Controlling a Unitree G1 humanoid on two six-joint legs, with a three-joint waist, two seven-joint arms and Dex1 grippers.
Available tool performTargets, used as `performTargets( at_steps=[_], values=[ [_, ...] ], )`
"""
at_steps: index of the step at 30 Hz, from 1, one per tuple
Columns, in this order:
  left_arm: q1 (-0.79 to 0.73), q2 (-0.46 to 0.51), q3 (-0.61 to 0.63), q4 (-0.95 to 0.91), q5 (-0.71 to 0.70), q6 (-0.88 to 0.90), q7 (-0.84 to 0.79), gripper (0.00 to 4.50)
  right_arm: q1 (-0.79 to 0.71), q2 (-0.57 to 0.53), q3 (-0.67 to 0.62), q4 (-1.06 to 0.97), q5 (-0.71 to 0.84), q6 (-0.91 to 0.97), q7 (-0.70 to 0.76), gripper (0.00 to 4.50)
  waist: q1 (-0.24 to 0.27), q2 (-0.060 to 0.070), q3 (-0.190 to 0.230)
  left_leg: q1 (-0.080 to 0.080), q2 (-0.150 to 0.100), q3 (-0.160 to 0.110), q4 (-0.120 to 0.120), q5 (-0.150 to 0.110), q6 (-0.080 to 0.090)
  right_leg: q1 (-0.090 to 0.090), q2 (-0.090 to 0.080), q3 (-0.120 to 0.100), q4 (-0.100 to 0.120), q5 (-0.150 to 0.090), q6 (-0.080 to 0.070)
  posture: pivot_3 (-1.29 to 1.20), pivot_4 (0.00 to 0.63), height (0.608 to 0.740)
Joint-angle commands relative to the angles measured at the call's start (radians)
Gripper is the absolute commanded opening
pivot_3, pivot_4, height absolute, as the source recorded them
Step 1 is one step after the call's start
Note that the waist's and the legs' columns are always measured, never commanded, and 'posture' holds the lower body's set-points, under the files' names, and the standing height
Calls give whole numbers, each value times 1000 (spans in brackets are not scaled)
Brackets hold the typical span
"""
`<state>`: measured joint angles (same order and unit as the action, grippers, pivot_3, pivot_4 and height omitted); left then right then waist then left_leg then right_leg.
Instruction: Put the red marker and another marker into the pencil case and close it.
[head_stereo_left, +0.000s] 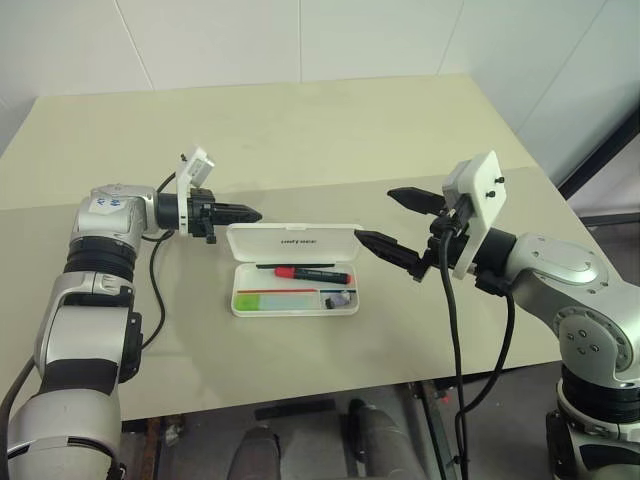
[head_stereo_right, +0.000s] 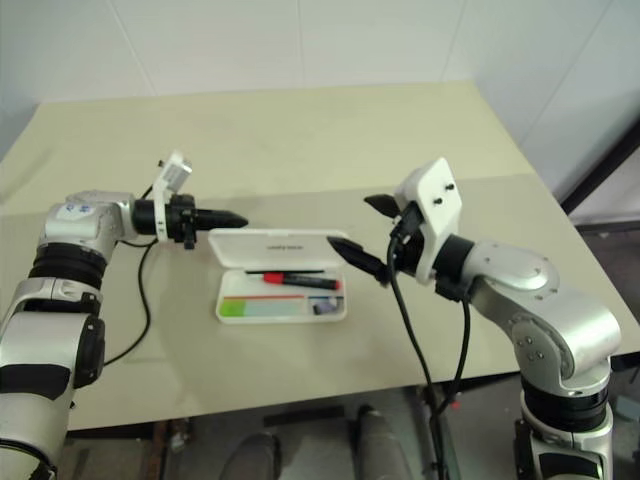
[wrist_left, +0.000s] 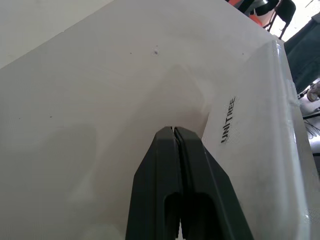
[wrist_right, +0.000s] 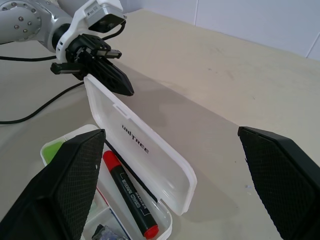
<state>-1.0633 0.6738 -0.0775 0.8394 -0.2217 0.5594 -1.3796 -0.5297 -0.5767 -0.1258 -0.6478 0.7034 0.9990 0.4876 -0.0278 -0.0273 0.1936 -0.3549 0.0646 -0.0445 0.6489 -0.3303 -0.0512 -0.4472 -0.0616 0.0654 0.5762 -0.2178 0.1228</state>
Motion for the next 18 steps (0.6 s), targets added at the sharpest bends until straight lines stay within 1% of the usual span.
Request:
performTargets(
  at_steps=[1,9,11,15,18],
  values=[
    [44,54,-41,-126,0,48,-117,34,-3,-19,-20,-36,7,-26,-9,4500,-2,0,0,0,0,0,0,0,0,0,0,0,0,0,0,0,150,740],
    [149,137,-79,-313,-39,159,-208,34,3,-28,-19,-37,4,-31,-10,4500,-1,0,0,0,0,0,0,0,0,-1,0,0,1,-1,-1,0,150,740],
    [177,150,-94,-350,-41,162,-211,34,3,-28,-18,-36,5,-33,-10,4500,-1,0,0,0,0,0,0,0,0,-1,0,0,1,-1,-1,0,150,740],
    [256,180,-162,-471,-39,165,-218,34,10,-31,-6,-37,8,-36,-2,4500,0,0,0,0,0,0,0,0,0,-1,0,0,2,-1,-1,0,150,740],
    [282,179,-188,-531,-48,185,-193,34,17,-38,2,-39,3,-40,2,4500,0,0,0,0,0,0,1,0,0,-1,0,0,3,-1,-1,0,150,740]
  ],
)
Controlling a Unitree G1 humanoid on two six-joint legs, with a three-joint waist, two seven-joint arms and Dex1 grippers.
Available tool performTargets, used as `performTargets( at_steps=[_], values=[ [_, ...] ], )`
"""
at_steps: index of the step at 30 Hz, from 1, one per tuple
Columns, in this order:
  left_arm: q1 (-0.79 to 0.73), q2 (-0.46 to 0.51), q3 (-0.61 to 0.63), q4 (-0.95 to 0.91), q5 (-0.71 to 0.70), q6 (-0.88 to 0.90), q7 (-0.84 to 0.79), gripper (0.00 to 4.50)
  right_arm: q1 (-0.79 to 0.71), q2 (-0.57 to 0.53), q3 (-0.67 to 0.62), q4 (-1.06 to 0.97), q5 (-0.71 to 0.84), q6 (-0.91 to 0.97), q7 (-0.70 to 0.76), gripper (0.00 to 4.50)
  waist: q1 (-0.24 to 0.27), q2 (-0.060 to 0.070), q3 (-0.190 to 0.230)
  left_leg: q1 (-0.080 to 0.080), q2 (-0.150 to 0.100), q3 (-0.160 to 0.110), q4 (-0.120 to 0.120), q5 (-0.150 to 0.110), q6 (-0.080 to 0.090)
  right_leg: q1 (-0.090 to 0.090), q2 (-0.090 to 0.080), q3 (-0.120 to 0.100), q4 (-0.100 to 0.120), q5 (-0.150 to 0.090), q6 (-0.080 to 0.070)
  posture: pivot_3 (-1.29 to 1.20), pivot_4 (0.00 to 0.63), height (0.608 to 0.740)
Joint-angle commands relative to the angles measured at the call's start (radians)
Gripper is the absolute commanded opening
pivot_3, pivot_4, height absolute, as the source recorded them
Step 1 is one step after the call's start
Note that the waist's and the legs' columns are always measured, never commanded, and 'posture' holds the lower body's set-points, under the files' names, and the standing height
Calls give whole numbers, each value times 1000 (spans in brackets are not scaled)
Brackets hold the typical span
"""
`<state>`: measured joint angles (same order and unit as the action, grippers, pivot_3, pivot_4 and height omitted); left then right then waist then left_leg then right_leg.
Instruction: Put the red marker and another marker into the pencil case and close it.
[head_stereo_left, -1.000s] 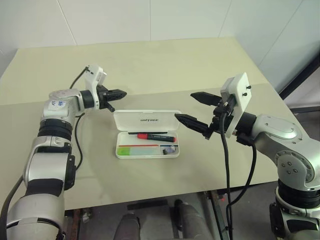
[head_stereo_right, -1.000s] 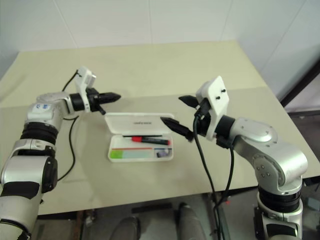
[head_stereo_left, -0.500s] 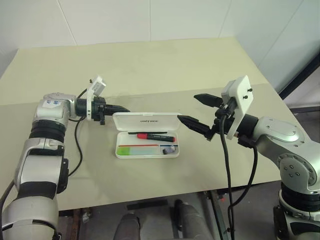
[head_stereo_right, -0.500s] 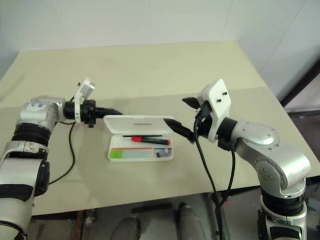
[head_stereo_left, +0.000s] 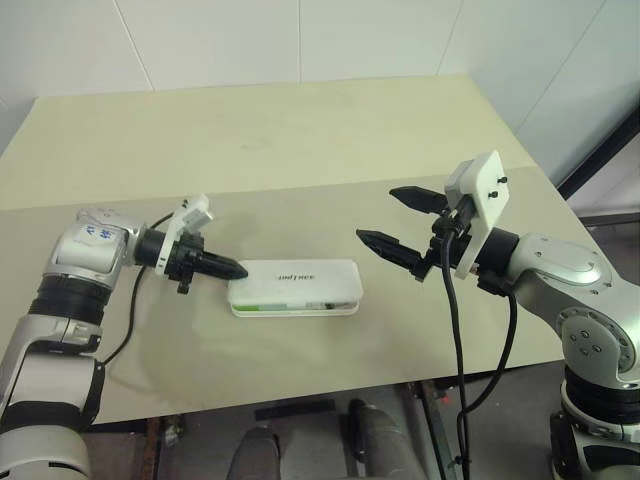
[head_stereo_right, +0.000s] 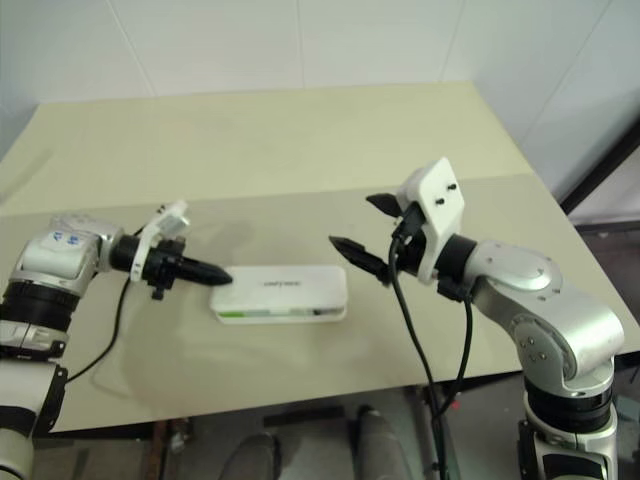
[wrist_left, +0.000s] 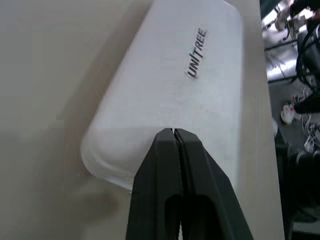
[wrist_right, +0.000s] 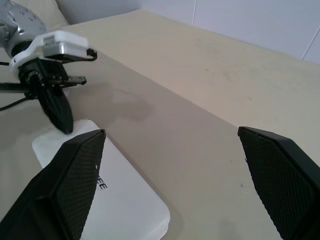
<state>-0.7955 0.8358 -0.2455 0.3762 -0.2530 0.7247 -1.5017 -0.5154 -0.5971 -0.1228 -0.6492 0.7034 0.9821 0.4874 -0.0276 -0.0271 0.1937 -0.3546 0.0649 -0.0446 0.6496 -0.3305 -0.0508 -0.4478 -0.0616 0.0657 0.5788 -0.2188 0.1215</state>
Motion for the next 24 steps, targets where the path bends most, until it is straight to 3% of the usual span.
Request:
performTargets(
  at_steps=[1,17,18,21,24],
  values=[
    [17,12,-25,-79,-21,26,-63,34,3,-18,0,-37,3,-24,2,4500,0,0,0,0,0,0,0,0,0,0,0,0,1,0,0,0,150,740],
    [-4,-68,-129,-4,90,-63,45,34,15,-32,6,-43,-7,-31,-7,4500,1,0,0,3,0,0,6,0,1,2,0,1,4,-3,-5,0,150,740],
    [-4,-73,-128,-11,86,-60,45,34,16,-34,5,-43,-7,-30,-7,4500,1,0,0,3,0,0,7,0,1,2,0,1,5,-10,-18,0,150,740],
    [-7,-86,-118,-21,77,-58,53,34,17,-38,3,-42,-6,-30,-8,4500,1,0,0,3,0,0,10,0,1,3,0,1,7,-10,-18,0,150,740],
    [-16,-136,-22,-48,2,-66,89,34,20,-43,1,-45,-5,-29,-8,4500,2,0,0,3,0,0,12,1,2,3,0,1,7,-10,-18,0,150,740]
  ],
)
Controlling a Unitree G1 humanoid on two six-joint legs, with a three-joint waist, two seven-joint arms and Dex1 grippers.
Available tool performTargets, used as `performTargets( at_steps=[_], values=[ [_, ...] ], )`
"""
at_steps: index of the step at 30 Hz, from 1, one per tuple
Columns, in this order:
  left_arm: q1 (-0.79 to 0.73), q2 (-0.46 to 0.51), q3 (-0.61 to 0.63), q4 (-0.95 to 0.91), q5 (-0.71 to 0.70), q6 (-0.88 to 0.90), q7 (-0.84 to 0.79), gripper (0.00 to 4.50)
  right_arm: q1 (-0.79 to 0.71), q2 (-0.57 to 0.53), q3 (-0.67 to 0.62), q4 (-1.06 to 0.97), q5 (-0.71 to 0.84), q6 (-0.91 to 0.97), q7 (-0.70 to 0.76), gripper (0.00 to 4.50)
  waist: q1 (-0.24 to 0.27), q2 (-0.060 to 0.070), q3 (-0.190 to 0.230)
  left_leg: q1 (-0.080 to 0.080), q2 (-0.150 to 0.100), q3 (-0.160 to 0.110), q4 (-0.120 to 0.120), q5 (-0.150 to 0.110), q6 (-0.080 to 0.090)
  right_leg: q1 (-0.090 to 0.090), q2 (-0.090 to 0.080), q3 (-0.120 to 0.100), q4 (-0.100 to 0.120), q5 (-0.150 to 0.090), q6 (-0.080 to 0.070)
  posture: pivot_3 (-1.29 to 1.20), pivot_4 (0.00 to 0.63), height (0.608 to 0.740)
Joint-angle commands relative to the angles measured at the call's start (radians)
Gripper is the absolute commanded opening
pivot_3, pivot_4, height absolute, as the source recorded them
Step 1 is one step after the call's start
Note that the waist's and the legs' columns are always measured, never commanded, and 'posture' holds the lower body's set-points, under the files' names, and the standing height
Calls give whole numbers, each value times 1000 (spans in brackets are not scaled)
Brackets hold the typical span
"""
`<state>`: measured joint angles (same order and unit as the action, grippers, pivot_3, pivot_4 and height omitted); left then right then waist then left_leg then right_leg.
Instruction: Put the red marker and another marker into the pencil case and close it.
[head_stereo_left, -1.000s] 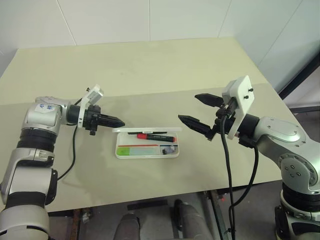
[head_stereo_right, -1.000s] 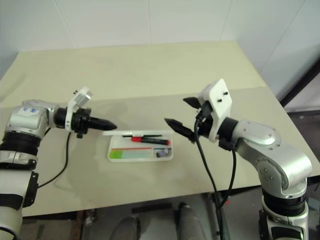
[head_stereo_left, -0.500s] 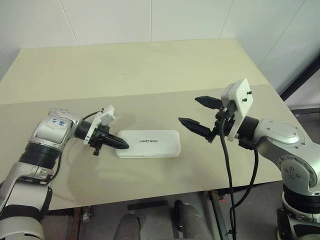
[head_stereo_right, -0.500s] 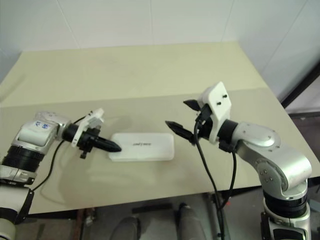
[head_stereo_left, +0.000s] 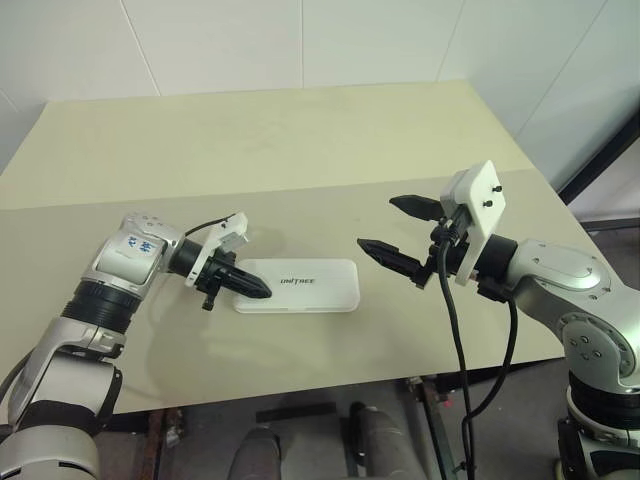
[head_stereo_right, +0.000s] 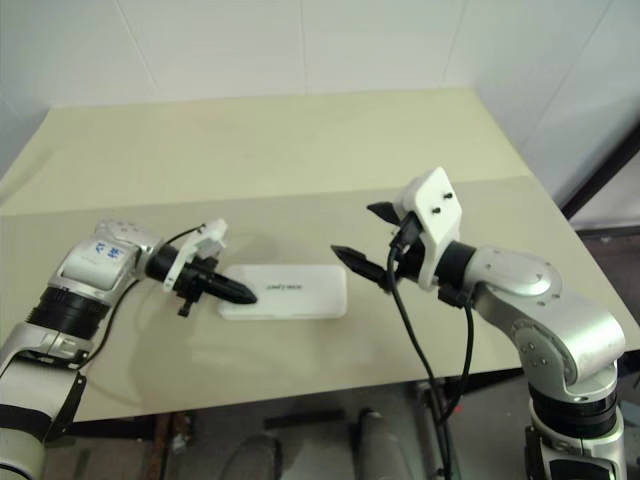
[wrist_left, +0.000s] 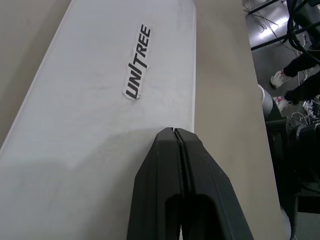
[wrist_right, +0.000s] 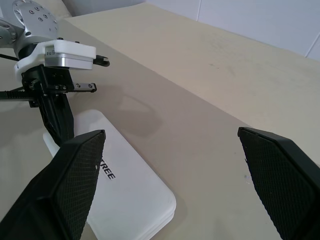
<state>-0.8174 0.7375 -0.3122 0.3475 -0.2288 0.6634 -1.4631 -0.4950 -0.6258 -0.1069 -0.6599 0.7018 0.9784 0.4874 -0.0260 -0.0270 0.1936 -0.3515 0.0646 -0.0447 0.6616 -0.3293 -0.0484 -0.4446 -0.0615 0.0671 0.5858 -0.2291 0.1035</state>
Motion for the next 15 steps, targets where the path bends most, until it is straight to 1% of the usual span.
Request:
performTargets(
  at_steps=[1,5,8,10,11,13,15],
  values=[
    [5,-50,68,-25,-38,-6,57,34,0,-16,-16,-35,-3,-25,-7,4500,0,0,0,-1,0,0,1,0,0,0,0,0,0,0,0,0,150,740],
    [10,-147,250,-33,-166,-69,117,34,8,-25,-14,-34,-5,-25,-2,4500,-1,-1,0,-1,0,-1,1,0,0,0,0,0,0,0,1,0,150,740],
    [36,-228,380,-42,-209,-247,208,34,21,-43,-6,-33,-9,-30,13,4500,-2,-1,0,-1,0,-1,1,0,1,0,0,0,0,1,1,0,150,740],
    [52,-269,435,-37,-224,-352,238,34,31,-56,-3,-30,-10,-36,23,4500,-1,-1,0,-1,0,-1,1,-1,2,0,0,0,1,6,10,0,150,740],
    [60,-281,444,-21,-212,-404,251,34,42,-68,1,-27,-14,-41,35,4500,0,0,0,-1,0,-1,1,-1,3,0,0,0,1,9,17,0,150,740],
    [54,-296,432,40,-173,-528,239,34,61,-93,11,-13,-25,-53,63,4500,1,0,0,-1,0,-1,0,-1,3,-1,0,0,-1,10,17,0,150,740],
    [34,-300,416,103,-146,-609,233,34,71,-114,22,-3,-36,-67,87,4500,1,-1,0,-1,0,-1,0,-1,3,0,0,0,-2,10,17,0,150,740]
  ],
)
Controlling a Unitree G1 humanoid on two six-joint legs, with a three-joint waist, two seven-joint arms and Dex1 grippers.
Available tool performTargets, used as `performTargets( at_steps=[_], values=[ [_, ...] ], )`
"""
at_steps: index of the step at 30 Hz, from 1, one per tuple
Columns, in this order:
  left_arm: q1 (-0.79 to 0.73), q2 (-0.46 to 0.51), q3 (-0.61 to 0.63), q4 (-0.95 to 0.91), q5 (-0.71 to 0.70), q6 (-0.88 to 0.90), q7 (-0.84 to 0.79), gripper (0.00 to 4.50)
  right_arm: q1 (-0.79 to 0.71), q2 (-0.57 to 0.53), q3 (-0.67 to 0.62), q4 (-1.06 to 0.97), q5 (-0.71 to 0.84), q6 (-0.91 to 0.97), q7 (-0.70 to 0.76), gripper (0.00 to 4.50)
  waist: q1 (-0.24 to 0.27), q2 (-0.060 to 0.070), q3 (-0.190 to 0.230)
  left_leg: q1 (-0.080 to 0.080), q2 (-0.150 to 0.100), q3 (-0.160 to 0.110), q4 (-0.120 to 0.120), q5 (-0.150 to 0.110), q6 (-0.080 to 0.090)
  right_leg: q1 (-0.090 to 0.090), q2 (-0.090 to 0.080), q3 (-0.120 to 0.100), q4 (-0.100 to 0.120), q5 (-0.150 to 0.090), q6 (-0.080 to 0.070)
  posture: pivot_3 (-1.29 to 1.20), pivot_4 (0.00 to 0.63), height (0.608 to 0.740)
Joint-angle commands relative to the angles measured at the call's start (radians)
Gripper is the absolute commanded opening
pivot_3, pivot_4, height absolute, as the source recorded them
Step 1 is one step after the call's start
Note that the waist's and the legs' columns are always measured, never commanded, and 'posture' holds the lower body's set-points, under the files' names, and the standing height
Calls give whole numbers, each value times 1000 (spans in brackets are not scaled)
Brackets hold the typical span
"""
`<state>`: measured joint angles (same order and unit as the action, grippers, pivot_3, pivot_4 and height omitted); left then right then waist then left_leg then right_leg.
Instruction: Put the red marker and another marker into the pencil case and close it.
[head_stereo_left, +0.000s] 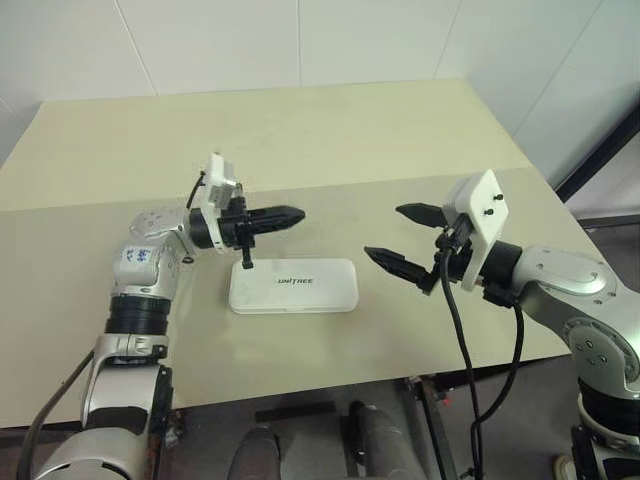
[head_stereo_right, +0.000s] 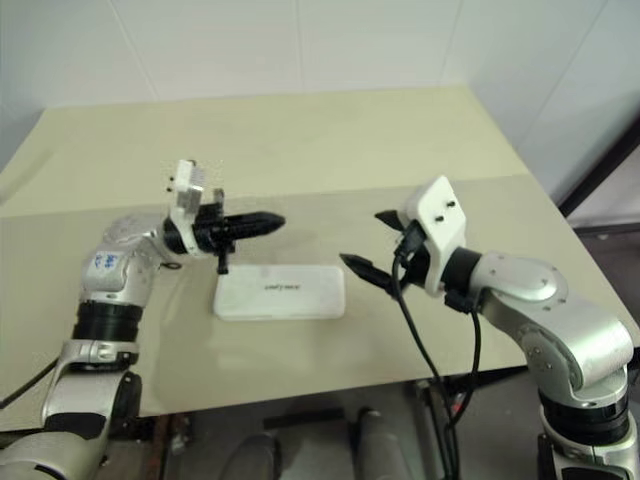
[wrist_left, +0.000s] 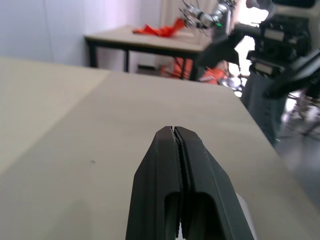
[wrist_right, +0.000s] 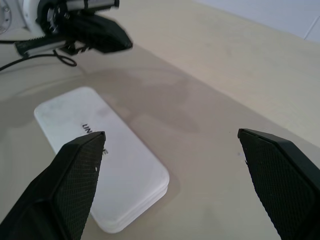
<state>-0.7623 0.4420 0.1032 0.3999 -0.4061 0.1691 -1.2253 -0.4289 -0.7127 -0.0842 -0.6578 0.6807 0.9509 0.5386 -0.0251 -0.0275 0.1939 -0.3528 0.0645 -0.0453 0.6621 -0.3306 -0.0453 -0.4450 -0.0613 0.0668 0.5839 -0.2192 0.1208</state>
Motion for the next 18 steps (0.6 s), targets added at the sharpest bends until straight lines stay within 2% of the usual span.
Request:
performTargets(
  at_steps=[1,4,9,14,15,18],
  values=[
    [-36,-1,-14,87,61,-171,-1,203,11,-42,5,3,-23,-48,52,4500,0,0,0,0,0,0,0,0,0,0,0,0,0,0,0,0,150,740],
    [-71,7,-40,169,99,-309,-54,842,31,-86,12,32,-52,-83,102,4500,3,0,0,-1,0,0,0,0,0,0,0,0,-2,0,-2,0,150,740],
    [-103,-3,-44,251,76,-371,-146,2609,59,-122,-2,61,-76,-126,153,4500,3,0,0,-2,0,0,0,0,0,0,0,0,-4,0,-1,0,150,740],
    [-141,13,-56,308,64,-333,-281,4326,82,-157,-19,69,-79,-143,203,4500,0,0,0,-2,0,0,0,0,1,0,0,0,-4,1,0,0,150,740],
    [-146,17,-57,315,65,-326,-300,4493,86,-162,-22,69,-77,-146,210,4500,0,0,0,-2,0,0,0,0,1,0,0,0,-4,1,0,0,150,740],
    [-163,36,-50,343,54,-290,-357,4493,112,-185,-31,64,-80,-154,236,4500,0,0,0,-2,0,0,0,0,1,0,0,0,-4,0,0,0,150,740]
  ],
)
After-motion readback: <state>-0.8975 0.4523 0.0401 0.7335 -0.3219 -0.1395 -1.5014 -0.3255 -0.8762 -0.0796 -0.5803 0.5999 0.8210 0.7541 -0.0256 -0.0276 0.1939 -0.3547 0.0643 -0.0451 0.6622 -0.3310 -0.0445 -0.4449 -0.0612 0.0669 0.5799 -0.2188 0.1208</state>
